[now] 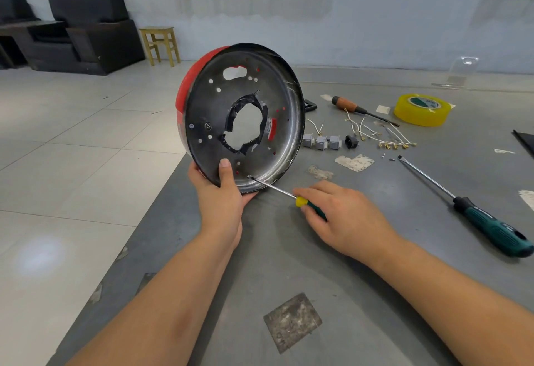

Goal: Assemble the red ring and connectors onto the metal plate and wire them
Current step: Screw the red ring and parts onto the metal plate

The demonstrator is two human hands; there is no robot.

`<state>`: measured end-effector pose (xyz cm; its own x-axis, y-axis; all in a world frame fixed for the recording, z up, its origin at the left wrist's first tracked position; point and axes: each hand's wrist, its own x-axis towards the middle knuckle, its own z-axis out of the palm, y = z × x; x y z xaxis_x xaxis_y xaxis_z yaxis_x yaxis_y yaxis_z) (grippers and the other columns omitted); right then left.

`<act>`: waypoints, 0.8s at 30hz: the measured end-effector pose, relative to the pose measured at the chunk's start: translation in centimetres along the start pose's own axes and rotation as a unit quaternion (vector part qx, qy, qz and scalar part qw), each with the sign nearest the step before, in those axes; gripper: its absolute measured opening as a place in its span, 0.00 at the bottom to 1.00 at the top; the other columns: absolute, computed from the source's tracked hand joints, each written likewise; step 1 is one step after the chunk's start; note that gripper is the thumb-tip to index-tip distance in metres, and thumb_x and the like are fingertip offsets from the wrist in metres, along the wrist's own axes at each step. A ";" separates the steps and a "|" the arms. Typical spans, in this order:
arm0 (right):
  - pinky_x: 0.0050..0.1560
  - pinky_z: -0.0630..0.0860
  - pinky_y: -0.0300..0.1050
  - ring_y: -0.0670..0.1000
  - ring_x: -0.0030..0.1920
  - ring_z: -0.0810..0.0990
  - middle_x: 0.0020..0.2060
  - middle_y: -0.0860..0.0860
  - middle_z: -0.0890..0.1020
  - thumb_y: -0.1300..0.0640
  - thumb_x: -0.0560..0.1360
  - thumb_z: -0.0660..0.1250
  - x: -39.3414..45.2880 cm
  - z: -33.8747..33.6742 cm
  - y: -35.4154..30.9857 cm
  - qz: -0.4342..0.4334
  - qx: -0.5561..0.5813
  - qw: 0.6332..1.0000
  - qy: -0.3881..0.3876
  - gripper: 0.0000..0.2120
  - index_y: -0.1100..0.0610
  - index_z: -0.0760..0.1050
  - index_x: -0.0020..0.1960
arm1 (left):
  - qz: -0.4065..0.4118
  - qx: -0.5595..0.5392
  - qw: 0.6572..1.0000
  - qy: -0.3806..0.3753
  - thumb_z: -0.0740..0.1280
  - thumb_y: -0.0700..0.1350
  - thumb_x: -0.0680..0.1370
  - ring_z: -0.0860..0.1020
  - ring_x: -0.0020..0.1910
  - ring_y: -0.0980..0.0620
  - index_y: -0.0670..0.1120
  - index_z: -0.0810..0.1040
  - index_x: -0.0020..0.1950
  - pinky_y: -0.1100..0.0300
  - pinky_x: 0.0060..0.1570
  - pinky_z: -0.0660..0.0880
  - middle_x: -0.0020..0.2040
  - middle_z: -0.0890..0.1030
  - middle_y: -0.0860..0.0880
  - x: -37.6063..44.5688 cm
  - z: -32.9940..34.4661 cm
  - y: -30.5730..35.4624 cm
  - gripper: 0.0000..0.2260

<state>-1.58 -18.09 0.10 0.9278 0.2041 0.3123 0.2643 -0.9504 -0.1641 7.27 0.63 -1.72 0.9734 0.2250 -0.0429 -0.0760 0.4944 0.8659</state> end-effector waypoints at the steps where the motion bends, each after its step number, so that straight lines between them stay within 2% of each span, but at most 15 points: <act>1: 0.50 0.80 0.52 0.53 0.57 0.82 0.64 0.43 0.80 0.48 0.85 0.57 0.0 -0.1 0.0 -0.007 -0.015 1.000 -0.001 0.19 0.45 0.73 0.74 | 0.009 0.011 1.000 -0.003 0.64 0.45 0.87 0.83 0.60 0.55 0.58 0.66 0.73 0.45 0.49 0.86 0.63 0.79 0.61 0.0 0.0 -0.1 0.17; 5: 0.47 0.81 0.53 0.56 0.57 0.83 0.65 0.43 0.81 0.49 0.85 0.56 0.0 -0.6 -0.1 -0.023 -0.063 0.998 0.000 0.20 0.46 0.71 0.76 | 0.035 0.064 0.997 -0.010 0.64 0.46 0.86 0.80 0.64 0.54 0.58 0.64 0.75 0.45 0.49 0.86 0.65 0.77 0.63 -0.2 0.0 -0.3 0.19; 7: 0.50 0.81 0.52 0.55 0.54 0.84 0.59 0.45 0.85 0.50 0.84 0.59 0.0 -0.3 -0.2 0.006 -0.003 1.000 0.005 0.18 0.46 0.74 0.73 | 0.041 0.078 0.996 -0.012 0.64 0.45 0.86 0.80 0.65 0.54 0.56 0.63 0.77 0.47 0.48 0.86 0.66 0.77 0.61 -0.2 0.0 -0.3 0.20; 8: 0.50 0.81 0.50 0.53 0.49 0.85 0.54 0.45 0.86 0.51 0.83 0.62 0.1 -0.2 -0.2 0.046 0.078 0.996 0.008 0.16 0.46 0.77 0.70 | 0.044 0.084 0.995 -0.012 0.64 0.46 0.86 0.80 0.65 0.54 0.56 0.63 0.77 0.47 0.48 0.86 0.66 0.77 0.60 -0.3 0.0 -0.4 0.21; 9: 0.48 0.81 0.46 0.50 0.43 0.86 0.48 0.44 0.87 0.52 0.82 0.65 0.3 0.0 -0.2 0.104 0.181 0.978 0.001 0.14 0.46 0.79 0.67 | 0.048 0.091 0.995 -0.013 0.64 0.46 0.87 0.80 0.64 0.54 0.56 0.62 0.77 0.47 0.48 0.86 0.66 0.77 0.60 -0.3 0.0 -0.4 0.21; 11: 0.37 0.80 0.43 0.50 0.34 0.86 0.42 0.46 0.86 0.53 0.78 0.71 0.9 -0.2 -0.3 0.222 0.364 0.903 -0.043 0.12 0.48 0.79 0.62 | 0.053 0.100 0.994 -0.014 0.64 0.46 0.87 0.80 0.63 0.56 0.56 0.62 0.77 0.48 0.47 0.86 0.65 0.77 0.62 -0.3 0.0 -0.5 0.20; 13: 0.31 0.77 0.43 0.52 0.32 0.84 0.43 0.51 0.85 0.57 0.74 0.77 1.4 -0.5 -0.4 0.289 0.464 0.834 -0.078 0.16 0.53 0.77 0.58 | 0.053 0.102 0.993 -0.013 0.64 0.46 0.87 0.80 0.62 0.57 0.56 0.63 0.76 0.50 0.46 0.86 0.64 0.77 0.63 -0.2 0.0 -0.6 0.20; 14: 0.30 0.77 0.43 0.52 0.31 0.83 0.43 0.53 0.85 0.60 0.71 0.79 1.5 -0.7 -0.5 0.304 0.473 0.822 -0.088 0.18 0.56 0.75 0.56 | 0.052 0.102 0.993 -0.012 0.64 0.46 0.87 0.80 0.62 0.58 0.56 0.63 0.76 0.51 0.45 0.86 0.63 0.77 0.63 -0.2 0.0 -0.6 0.20; 16: 0.32 0.81 0.44 0.52 0.32 0.85 0.37 0.53 0.86 0.59 0.70 0.80 1.7 -1.0 -0.6 0.312 0.424 0.845 -0.096 0.18 0.58 0.75 0.53 | 0.052 0.106 0.993 -0.011 0.64 0.46 0.87 0.80 0.61 0.58 0.56 0.63 0.76 0.50 0.45 0.86 0.62 0.78 0.63 -0.2 0.0 -0.7 0.20; 18: 0.37 0.84 0.48 0.53 0.36 0.87 0.34 0.52 0.86 0.52 0.72 0.79 1.5 -1.2 -0.4 0.287 0.337 0.892 -0.091 0.14 0.56 0.76 0.50 | 0.050 0.111 0.993 -0.008 0.64 0.47 0.86 0.80 0.61 0.57 0.57 0.63 0.76 0.50 0.45 0.86 0.63 0.77 0.63 -0.2 0.0 -0.7 0.19; 20: 0.43 0.84 0.52 0.53 0.40 0.86 0.35 0.50 0.86 0.43 0.76 0.73 1.3 -1.2 -0.1 0.240 0.210 0.944 -0.084 0.12 0.51 0.78 0.46 | 0.050 0.115 0.992 -0.008 0.64 0.47 0.86 0.81 0.61 0.56 0.58 0.63 0.75 0.49 0.45 0.86 0.62 0.77 0.63 -0.2 0.0 -0.7 0.19; 21: 0.45 0.83 0.52 0.52 0.41 0.85 0.36 0.50 0.86 0.41 0.78 0.70 1.2 -1.2 0.1 0.222 0.157 0.959 -0.084 0.13 0.51 0.79 0.45 | 0.052 0.120 0.991 -0.009 0.64 0.47 0.86 0.81 0.61 0.57 0.58 0.63 0.75 0.49 0.46 0.86 0.62 0.78 0.63 -0.2 0.0 -0.8 0.19; 22: 0.43 0.82 0.50 0.50 0.39 0.85 0.36 0.49 0.86 0.41 0.79 0.67 1.2 -1.3 0.1 0.216 0.148 0.961 -0.090 0.15 0.52 0.79 0.44 | 0.055 0.126 0.990 -0.011 0.64 0.48 0.86 0.81 0.60 0.58 0.58 0.63 0.75 0.48 0.46 0.86 0.62 0.78 0.64 -0.1 -0.1 -0.8 0.19; 23: 0.38 0.82 0.46 0.48 0.34 0.84 0.35 0.49 0.86 0.43 0.81 0.65 1.2 -1.4 0.0 0.229 0.196 0.948 -0.101 0.15 0.53 0.80 0.45 | 0.058 0.134 0.989 -0.013 0.64 0.48 0.86 0.81 0.59 0.59 0.58 0.63 0.75 0.47 0.47 0.86 0.61 0.78 0.64 -0.1 -0.1 -0.9 0.19; 24: 0.32 0.79 0.43 0.47 0.30 0.81 0.35 0.50 0.87 0.45 0.82 0.65 1.3 -1.5 0.0 0.260 0.278 0.917 -0.119 0.15 0.56 0.81 0.47 | 0.061 0.143 0.988 -0.014 0.64 0.49 0.86 0.82 0.57 0.60 0.58 0.63 0.76 0.47 0.47 0.86 0.60 0.79 0.66 -0.1 -0.1 -1.0 0.20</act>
<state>-0.77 -18.15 1.92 0.9803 -0.1337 -0.1457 -0.1977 -0.6812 -0.7049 7.26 0.23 -2.63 0.9667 0.2429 0.0806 -0.1326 0.2061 0.9695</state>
